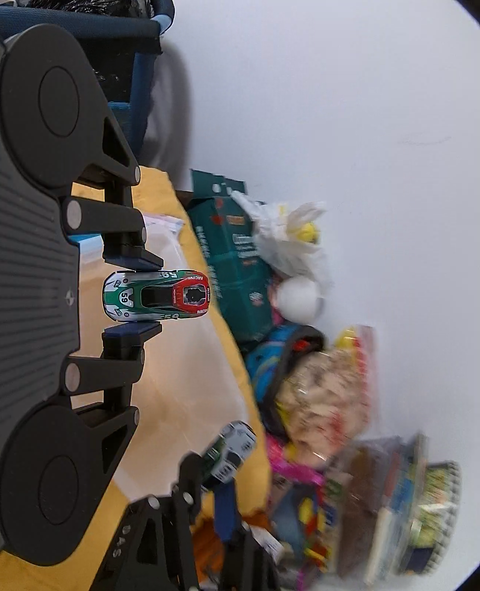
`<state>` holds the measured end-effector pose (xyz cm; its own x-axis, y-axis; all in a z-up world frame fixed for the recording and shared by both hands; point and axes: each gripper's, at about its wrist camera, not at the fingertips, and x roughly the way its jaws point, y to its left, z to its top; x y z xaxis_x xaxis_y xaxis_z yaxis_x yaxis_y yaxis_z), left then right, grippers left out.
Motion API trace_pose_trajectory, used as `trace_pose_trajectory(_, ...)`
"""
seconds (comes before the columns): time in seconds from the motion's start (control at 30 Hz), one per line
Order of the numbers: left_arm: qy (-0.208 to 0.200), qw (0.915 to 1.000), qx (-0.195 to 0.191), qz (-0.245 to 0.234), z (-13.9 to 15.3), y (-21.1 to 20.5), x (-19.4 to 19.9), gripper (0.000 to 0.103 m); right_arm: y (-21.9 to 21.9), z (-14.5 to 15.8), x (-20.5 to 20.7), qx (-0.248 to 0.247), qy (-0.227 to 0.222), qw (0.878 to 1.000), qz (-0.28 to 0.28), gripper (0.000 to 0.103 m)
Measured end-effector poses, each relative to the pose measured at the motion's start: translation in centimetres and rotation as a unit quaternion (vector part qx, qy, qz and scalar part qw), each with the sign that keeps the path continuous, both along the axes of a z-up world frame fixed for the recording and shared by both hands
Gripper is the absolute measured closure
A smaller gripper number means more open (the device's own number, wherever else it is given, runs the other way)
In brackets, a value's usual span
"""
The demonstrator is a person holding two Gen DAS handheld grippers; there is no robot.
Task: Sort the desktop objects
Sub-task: 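Carry both cars over the white bin and open both tools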
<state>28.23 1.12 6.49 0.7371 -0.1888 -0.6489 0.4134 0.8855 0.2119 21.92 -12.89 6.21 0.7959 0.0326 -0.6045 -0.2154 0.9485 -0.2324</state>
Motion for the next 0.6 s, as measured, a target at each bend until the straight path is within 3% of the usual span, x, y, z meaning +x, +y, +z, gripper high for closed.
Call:
trace_pose_trajectory(0.13, 0.037, 0.9992, -0.013, 0.010, -2.4, 0.1, 2.4, 0.070, 0.1, -3.4, 2.9, -0.015, 0.038, 0.999, -0.024, 0.070)
trace_pose_trajectory(0.3, 0.058, 0.9983, -0.009, 0.002, -4.2, -0.5, 2.5, 0.069, -0.3, -5.3, 4.2, -0.026, 0.079, 0.996, -0.029, 0.069)
trace_pose_trajectory(0.43, 0.040, 0.9991, 0.008, -0.011, -3.8, -0.8, 1.0, 0.059, -0.5, -5.0, 3.3, -0.022, 0.078, 0.997, -0.020, 0.066)
trace_pose_trajectory(0.5, 0.036, 0.9993, 0.000, -0.008, -3.1, -0.6, 0.0, 0.058, -0.8, -4.3, 2.6, -0.011, 0.070, 0.997, -0.018, 0.065)
trace_pose_trajectory(0.6, 0.021, 0.9996, -0.019, -0.002, -2.0, -0.3, -2.7, 0.048, -1.5, -3.2, 0.4, 0.012, 0.054, 0.998, -0.010, 0.063)
